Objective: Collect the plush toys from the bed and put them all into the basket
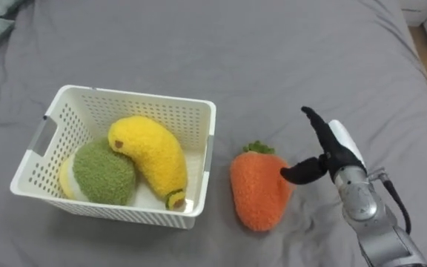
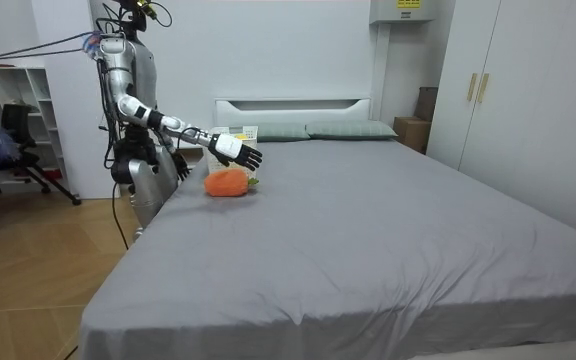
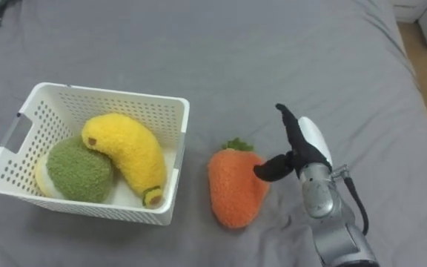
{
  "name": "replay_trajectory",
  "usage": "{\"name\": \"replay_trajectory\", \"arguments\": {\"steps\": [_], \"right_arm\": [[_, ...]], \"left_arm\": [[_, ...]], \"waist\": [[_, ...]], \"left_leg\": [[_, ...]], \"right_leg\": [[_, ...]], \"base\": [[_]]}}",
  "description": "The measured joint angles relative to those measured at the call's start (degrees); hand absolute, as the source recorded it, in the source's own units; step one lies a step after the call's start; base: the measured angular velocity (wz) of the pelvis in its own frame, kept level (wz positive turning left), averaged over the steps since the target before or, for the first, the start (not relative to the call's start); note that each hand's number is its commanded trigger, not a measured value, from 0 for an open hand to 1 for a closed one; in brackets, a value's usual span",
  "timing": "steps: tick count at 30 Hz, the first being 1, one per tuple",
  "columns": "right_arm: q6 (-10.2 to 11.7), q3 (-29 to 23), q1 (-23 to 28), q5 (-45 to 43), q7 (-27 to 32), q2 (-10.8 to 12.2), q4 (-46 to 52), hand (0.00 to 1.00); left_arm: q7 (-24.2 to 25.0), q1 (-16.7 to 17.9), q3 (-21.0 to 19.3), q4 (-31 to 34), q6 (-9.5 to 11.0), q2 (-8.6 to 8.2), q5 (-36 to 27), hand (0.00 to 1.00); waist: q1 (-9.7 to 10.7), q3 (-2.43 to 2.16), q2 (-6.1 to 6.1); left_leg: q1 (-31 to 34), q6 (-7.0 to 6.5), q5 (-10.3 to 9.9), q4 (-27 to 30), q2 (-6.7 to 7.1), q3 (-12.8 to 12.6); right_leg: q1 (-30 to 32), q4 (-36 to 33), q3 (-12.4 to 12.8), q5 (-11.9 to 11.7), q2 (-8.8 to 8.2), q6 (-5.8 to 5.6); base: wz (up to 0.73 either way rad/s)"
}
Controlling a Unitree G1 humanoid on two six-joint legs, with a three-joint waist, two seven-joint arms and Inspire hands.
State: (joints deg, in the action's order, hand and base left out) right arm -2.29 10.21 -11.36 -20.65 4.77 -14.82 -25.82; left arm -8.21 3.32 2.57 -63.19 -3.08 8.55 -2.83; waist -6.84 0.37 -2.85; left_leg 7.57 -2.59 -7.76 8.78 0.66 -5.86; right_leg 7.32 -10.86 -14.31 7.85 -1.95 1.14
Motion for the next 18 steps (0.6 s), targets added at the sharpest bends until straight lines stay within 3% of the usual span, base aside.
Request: {"name": "replay_trajectory", "arguments": {"steps": [6, 11, 18], "right_arm": [[-0.06, 6.22, -0.91, 0.07, -1.89, 1.83, -2.29, 0.00], [0.02, 9.42, -0.89, -0.07, -4.31, 1.98, -3.55, 0.00], [1.59, 10.08, -1.50, -0.11, -5.04, 2.62, -7.82, 0.00]], "left_arm": [[0.18, -1.59, 0.92, -1.41, 0.00, 0.24, -2.81, 0.00], [0.52, -2.76, 2.78, -1.58, 0.60, 1.23, -3.91, 0.00], [0.49, -3.06, 3.18, -1.60, 0.97, 1.19, -4.42, 0.00]], "waist": [[-0.02, 0.09, -0.08], [0.05, 0.70, -1.00], [-0.07, 0.87, -1.27]], "left_leg": [[1.67, 0.04, 0.07, 0.07, 0.07, 0.69], [3.01, -0.02, 0.11, 0.41, 0.18, 1.24], [3.38, -0.01, 0.10, 0.44, 0.17, 1.51]], "right_leg": [[1.36, 0.20, -0.19, 0.01, -0.04, -0.01], [2.31, 0.23, -0.21, 0.01, -0.10, -0.01], [2.39, 0.28, -0.54, 0.01, -0.04, -0.01]], "base": [[0.06], [0.06], [0.02]]}}
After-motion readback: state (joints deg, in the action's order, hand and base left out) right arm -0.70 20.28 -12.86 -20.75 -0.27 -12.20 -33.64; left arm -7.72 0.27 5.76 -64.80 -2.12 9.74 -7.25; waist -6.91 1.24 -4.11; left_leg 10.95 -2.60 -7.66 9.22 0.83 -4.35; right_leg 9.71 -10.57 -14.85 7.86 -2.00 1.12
